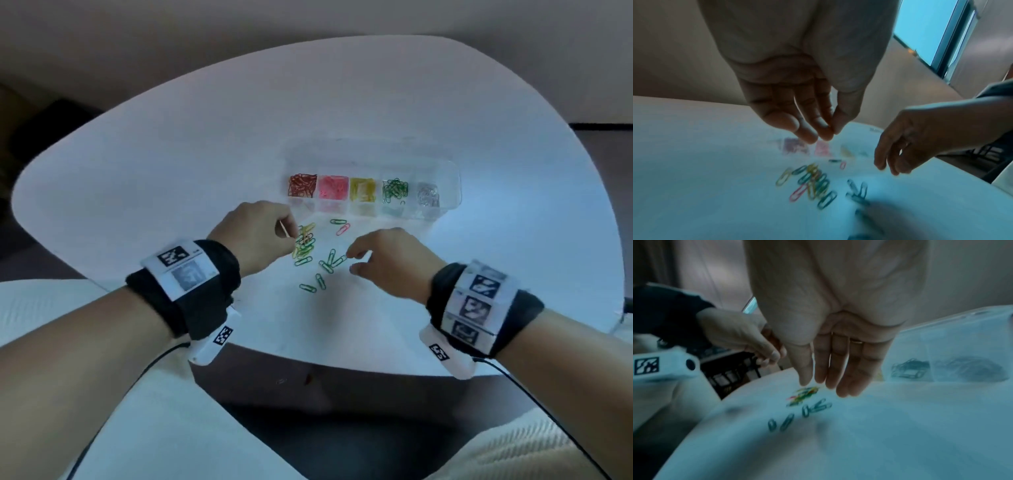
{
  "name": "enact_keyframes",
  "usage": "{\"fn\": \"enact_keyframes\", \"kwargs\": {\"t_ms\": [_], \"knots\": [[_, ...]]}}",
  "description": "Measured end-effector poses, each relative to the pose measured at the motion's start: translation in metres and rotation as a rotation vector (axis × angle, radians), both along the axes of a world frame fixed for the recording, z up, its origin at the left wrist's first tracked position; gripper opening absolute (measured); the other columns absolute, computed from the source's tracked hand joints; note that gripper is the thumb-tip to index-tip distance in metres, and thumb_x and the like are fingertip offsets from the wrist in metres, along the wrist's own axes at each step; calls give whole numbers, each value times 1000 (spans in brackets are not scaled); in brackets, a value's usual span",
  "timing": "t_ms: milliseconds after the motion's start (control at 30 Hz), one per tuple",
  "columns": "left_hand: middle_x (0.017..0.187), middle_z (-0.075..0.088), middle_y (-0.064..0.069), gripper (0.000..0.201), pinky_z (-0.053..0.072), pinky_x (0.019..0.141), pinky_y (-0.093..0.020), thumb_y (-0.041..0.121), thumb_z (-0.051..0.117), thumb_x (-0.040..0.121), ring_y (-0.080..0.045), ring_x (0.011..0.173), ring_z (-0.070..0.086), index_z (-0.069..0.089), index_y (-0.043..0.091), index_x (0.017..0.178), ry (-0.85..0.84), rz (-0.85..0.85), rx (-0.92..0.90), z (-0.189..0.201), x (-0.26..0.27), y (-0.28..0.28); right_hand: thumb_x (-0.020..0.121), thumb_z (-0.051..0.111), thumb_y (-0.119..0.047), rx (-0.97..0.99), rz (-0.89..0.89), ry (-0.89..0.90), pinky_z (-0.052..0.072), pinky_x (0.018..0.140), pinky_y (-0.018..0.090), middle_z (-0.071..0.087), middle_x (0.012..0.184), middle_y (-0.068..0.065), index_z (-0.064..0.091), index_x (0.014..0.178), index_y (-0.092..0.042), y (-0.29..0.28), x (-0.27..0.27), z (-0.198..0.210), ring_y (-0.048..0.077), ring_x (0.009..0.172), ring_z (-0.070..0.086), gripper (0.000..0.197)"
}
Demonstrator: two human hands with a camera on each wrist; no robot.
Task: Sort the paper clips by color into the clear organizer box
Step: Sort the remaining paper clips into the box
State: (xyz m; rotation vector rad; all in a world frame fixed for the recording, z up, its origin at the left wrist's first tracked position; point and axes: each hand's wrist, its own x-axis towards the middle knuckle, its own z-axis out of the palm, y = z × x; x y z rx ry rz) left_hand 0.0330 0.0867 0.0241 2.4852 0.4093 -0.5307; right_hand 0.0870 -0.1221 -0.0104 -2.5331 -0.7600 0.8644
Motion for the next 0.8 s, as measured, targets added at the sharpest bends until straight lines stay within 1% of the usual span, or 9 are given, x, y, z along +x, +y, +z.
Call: {"fn": "enact_keyframes", "kwargs": {"t_ms": [100,267,333,400,467,533,633,733,800], "knots": [[82,63,12,8,39,64,-24,21,65,82,-14,79,60,66,28,87,63,-148,22,-24,-2,4,93,61,-18,49,12,-108,46,90,29,66,119,-1,66,120,-20,18,-7,-15,19,104,62,28],[97,63,7,16,38,73,-23,19,64,85,-14,88,56,65,23,101,72,-374,54,-42,2,-3,89,59,-13,-29,17,-134,51,82,36,69,107,7,65,116,-19,29,-13,-38,28,97,63,28],[102,64,6,18,39,75,-24,19,62,88,-15,93,57,66,23,105,57,-413,72,-44,3,-6,90,60,-18,-46,1,-148,52,78,38,70,98,9,66,110,-19,25,-17,-44,30,90,64,22],[107,65,5,21,43,78,-26,19,60,89,-16,98,58,66,23,108,49,-426,78,-46,3,-7,89,63,-24,-28,-36,-162,52,74,36,70,90,8,69,103,-17,21,-18,-46,30,85,64,16],[110,65,2,22,46,84,-29,19,60,89,-18,101,58,66,22,111,45,-430,69,-47,4,-8,89,64,-25,-30,-54,-153,51,73,34,71,86,8,73,95,-15,19,-17,-45,29,82,64,15],[115,63,0,26,44,86,-29,19,60,90,-18,105,57,64,20,115,53,-453,81,-48,5,-8,90,64,-25,-41,-85,-138,51,73,33,71,85,8,75,91,-13,18,-17,-45,28,81,64,16],[119,61,-1,30,40,83,-26,16,59,91,-19,109,55,61,17,121,84,-485,105,-51,5,-8,88,63,-23,-73,-157,-107,49,70,30,67,85,7,71,87,-11,19,-19,-44,26,81,61,14],[114,63,-2,27,40,75,-25,10,56,90,-21,104,58,63,18,115,129,-461,108,-54,2,-7,84,61,-23,-153,-169,-77,39,61,29,59,81,7,61,81,-7,19,-23,-41,26,76,54,16],[112,63,-3,26,39,73,-25,7,54,89,-20,99,58,64,19,109,135,-447,102,-56,1,-7,81,60,-23,-152,-228,-45,41,60,29,60,79,7,59,79,-8,15,-23,-38,26,74,55,15]]}}
